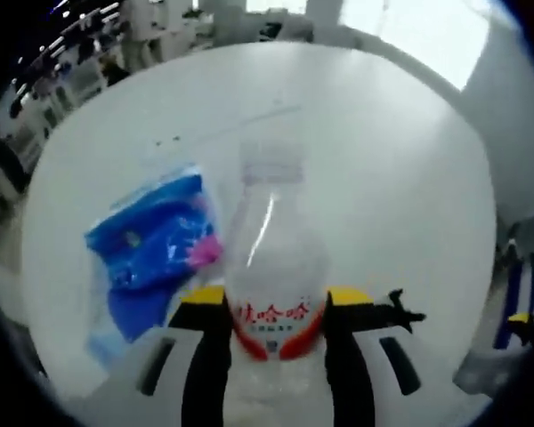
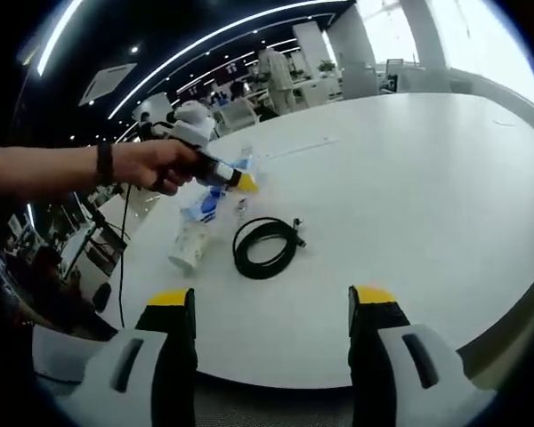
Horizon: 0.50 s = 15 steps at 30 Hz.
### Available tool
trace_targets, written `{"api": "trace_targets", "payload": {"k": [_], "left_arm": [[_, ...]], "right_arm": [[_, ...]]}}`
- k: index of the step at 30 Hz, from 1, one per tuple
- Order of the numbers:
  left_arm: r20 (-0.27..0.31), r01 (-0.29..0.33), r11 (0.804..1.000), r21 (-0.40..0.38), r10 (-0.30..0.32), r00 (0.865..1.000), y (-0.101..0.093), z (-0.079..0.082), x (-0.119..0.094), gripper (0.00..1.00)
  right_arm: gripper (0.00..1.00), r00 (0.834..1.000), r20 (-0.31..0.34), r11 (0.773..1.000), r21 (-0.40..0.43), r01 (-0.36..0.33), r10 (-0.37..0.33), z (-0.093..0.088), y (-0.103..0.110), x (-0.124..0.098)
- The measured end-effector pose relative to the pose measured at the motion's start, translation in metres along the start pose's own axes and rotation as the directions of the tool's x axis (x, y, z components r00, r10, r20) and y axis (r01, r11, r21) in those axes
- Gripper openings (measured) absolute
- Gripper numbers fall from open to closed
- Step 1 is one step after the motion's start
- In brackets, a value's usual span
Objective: Arrange the tabletop items into an orderly group along one side of the table until the central work area is clear of visible clutter.
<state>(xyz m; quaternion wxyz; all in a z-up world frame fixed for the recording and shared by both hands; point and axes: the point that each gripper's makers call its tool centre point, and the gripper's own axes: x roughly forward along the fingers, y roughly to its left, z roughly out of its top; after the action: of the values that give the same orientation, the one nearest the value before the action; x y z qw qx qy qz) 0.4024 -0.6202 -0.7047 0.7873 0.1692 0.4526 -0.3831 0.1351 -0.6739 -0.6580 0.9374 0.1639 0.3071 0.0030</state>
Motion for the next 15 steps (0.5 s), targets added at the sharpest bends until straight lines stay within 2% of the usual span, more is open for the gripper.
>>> {"api": "trace_targets", "payload": {"k": [7, 13, 15], "left_arm": [[0.036, -0.002, 1.0, -0.015, 0.003, 0.999, 0.005, 0.004, -0.014, 0.37], [0.057, -0.015, 1.0, -0.009, 0.016, 0.998, 0.006, 0.003, -0.016, 0.37], [0.047, -0.017, 1.0, 0.02, 0.016, 0.999, 0.003, -0.002, -0.013, 0.37]], "right_arm": [[0.69, 1.0, 0.001, 1.0, -0.008, -0.003, 0.003, 0.0, 0.001, -0.001], [0.69, 1.0, 0.001, 1.0, -0.01, -0.004, 0.004, -0.001, 0.001, -0.001], [0.69, 1.0, 0.001, 1.0, -0.01, -0.005, 0.005, -0.001, 0.0, -0.001]]}}
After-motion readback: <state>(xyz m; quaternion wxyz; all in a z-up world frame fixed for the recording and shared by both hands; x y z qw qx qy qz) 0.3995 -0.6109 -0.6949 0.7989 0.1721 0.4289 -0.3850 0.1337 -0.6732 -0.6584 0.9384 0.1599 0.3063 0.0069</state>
